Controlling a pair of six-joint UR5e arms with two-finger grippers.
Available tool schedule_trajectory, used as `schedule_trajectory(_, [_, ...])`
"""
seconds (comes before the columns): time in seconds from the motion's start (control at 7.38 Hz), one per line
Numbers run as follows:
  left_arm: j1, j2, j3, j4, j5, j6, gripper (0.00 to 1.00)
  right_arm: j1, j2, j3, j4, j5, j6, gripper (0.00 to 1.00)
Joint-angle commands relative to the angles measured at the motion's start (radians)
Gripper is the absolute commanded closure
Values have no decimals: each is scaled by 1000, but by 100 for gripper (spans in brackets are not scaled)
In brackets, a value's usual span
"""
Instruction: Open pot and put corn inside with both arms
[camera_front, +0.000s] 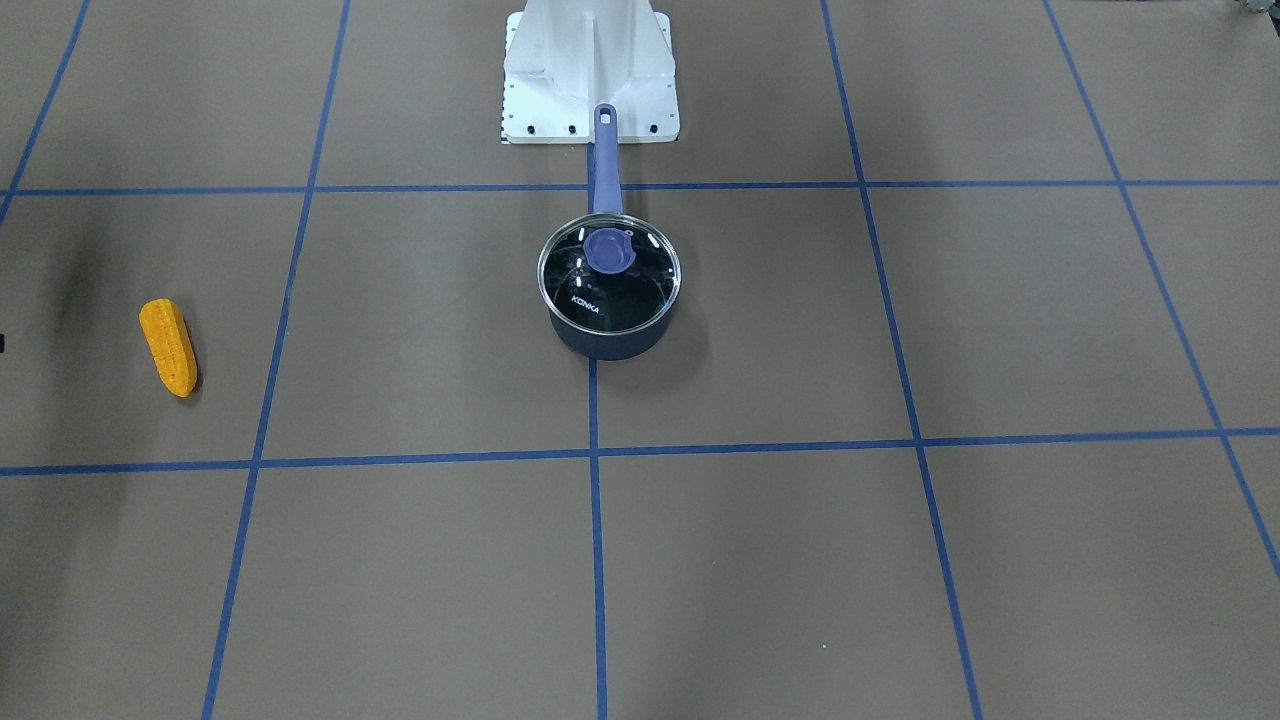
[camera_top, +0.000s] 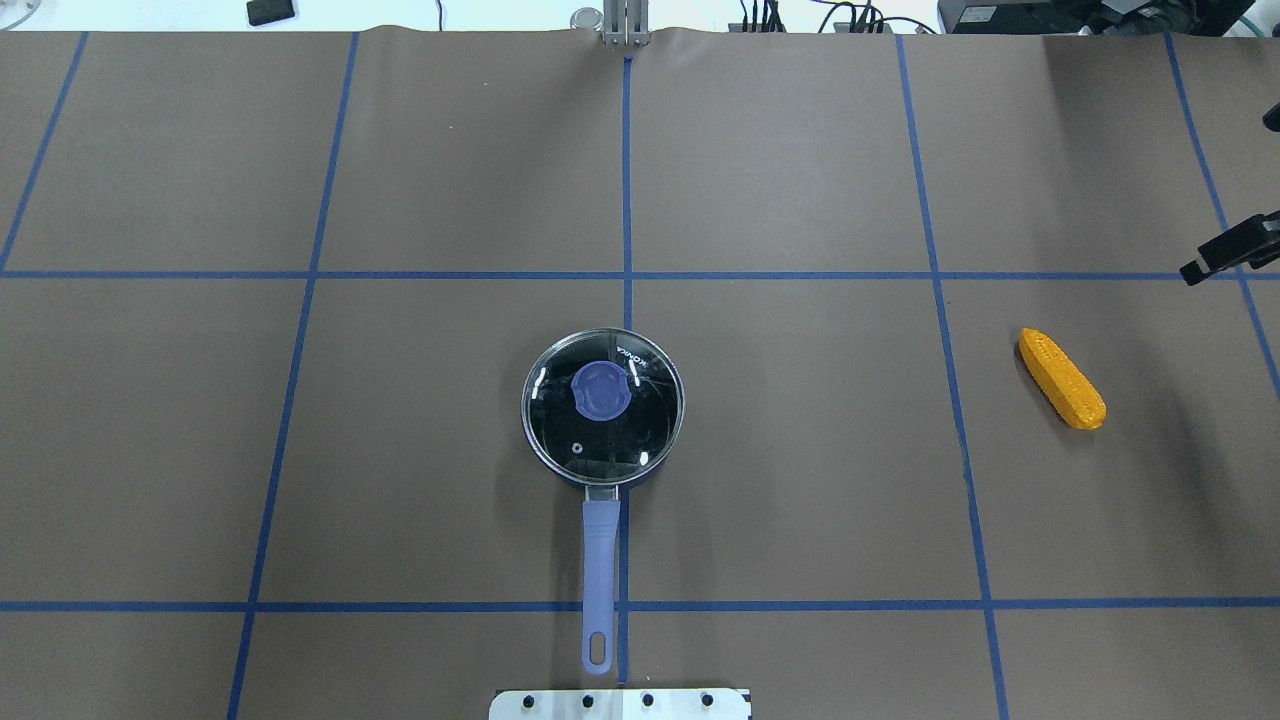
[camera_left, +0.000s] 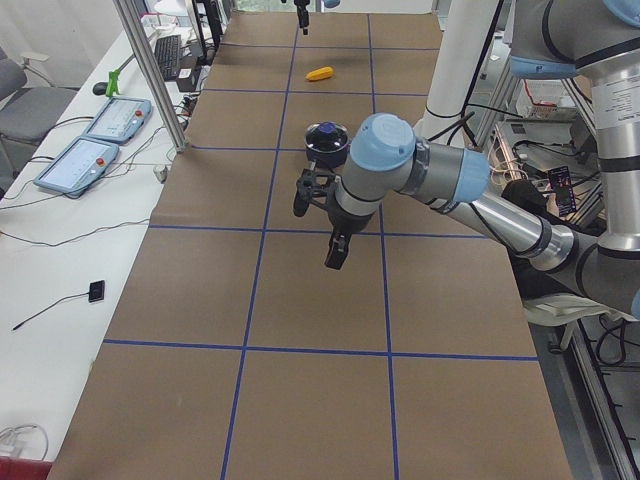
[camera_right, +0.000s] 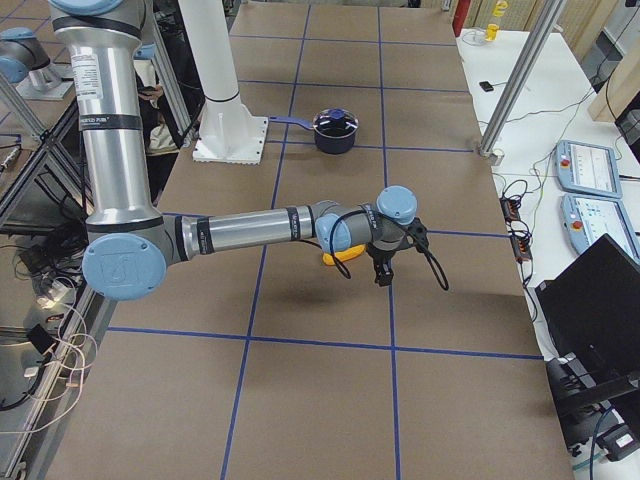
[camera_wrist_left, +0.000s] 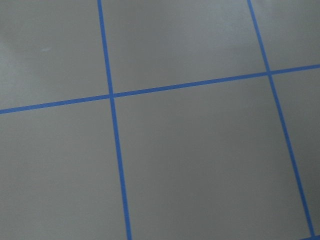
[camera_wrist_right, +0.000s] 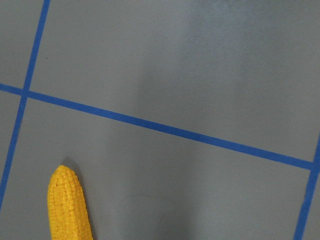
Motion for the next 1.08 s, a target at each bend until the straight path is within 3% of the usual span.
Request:
schedule_trajectory(0.0, [145, -83, -75, 1, 3, -284, 2, -112, 3, 38, 37, -43, 73, 0])
schedule_trajectory(0.14, [202, -129, -82, 4, 5, -373, 2, -153, -6, 81, 37, -72, 109, 0])
schedule_trajectory(0.54, [366, -265, -94, 3, 40, -665, 2, -258, -21, 94, 40, -150, 115, 0])
schedule_trajectory(0.68, [421, -286, -108, 3, 93, -733, 2, -289, -20, 92, 40, -164, 141, 0])
schedule_trajectory(0.95, [483, -322, -111, 3, 107, -815, 2, -348, -15, 86, 92, -190, 199, 0])
